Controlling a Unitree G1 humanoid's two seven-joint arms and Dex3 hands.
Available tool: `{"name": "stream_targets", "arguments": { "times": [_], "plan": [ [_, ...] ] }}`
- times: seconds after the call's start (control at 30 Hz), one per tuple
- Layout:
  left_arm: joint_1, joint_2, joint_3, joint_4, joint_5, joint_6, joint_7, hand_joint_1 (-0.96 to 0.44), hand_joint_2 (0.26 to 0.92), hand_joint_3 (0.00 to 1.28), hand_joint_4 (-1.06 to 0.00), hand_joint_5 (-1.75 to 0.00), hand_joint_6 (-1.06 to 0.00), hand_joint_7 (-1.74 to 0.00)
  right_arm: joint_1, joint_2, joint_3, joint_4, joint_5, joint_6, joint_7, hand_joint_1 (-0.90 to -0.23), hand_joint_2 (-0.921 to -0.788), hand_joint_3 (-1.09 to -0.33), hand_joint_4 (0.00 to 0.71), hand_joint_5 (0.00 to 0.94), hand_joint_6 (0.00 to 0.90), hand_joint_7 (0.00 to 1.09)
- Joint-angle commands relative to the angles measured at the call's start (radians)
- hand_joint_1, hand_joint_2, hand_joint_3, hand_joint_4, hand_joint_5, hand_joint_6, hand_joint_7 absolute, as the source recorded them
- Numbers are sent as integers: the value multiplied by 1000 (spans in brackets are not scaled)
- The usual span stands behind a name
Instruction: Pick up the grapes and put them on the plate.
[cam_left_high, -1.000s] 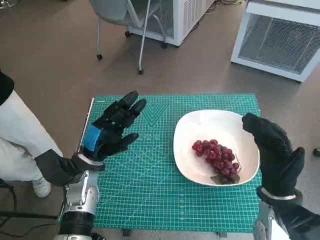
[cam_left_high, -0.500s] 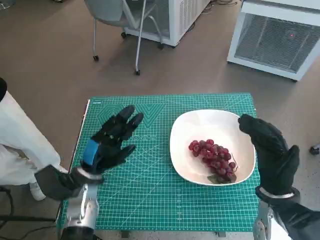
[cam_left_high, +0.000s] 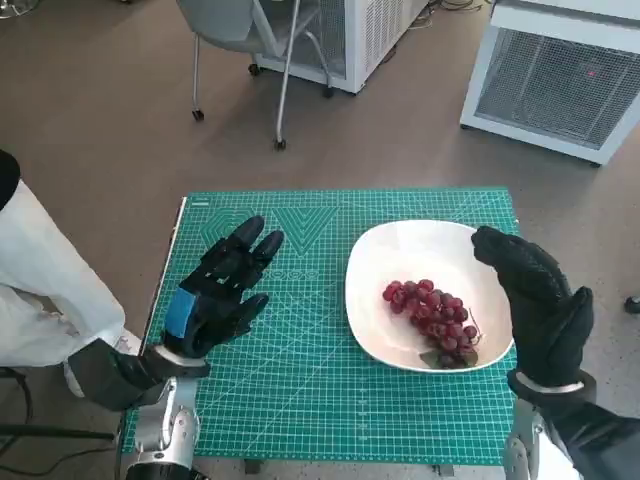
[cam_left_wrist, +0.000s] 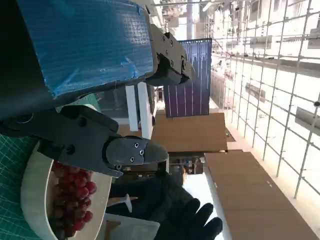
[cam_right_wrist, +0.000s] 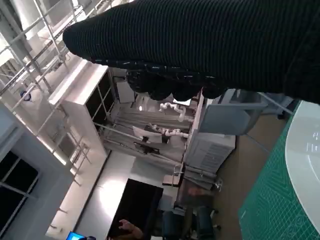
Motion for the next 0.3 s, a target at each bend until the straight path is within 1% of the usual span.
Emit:
{"name": "stream_targets", "arguments": {
  "times": [0.03,0.3],
  "plan": [
    [6,-3,4,-21,-7,9,6,-371,921,264,-377,-15,-459,-54,10,0,0,11,2,17,5,-489,-921,-559,458,5,108,679],
    [5,-4,3,-19,-3,0,6,-378,921,268,-376,-12,-454,-52,10,-1,0,7,3,22,6,-491,-921,-560,458,5,109,678]
  ]
}}
